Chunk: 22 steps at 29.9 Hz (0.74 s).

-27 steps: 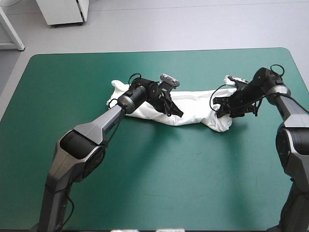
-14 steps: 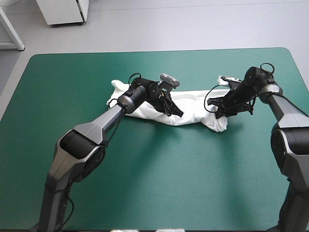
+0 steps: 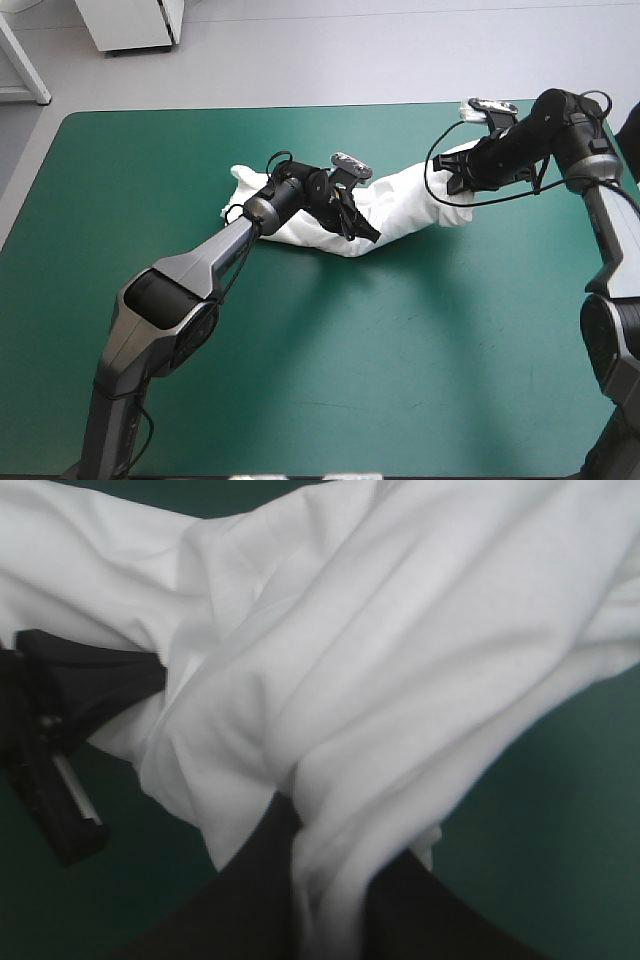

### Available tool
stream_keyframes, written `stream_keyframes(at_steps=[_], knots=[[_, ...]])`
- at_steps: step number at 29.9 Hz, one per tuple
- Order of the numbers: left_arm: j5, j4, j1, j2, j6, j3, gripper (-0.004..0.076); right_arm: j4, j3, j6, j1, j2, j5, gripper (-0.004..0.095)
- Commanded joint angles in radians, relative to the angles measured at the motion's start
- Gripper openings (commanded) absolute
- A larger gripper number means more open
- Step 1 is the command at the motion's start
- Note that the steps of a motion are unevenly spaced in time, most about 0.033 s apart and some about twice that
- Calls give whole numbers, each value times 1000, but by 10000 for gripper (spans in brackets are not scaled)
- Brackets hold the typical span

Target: Fold the cloth

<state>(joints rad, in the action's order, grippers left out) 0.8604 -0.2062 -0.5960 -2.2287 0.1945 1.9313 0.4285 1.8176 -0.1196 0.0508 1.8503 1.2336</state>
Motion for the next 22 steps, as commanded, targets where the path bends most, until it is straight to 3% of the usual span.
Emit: stream_keyframes(at_steps=[1,13,18,22], knots=[[4,-9,-4,50,-1,22,-9,86,70,-28,15,-72,9,-13],[19,-5,5,70,-29,22,-9,81,135,-35,81,-74,-20,-13],[156,103,26,184,-58,-10,-9,80,135,-48,81,-74,-35,-13],[180,144,50,348,-79,-185,-9,92,135,-52,81,-74,-59,-13]])
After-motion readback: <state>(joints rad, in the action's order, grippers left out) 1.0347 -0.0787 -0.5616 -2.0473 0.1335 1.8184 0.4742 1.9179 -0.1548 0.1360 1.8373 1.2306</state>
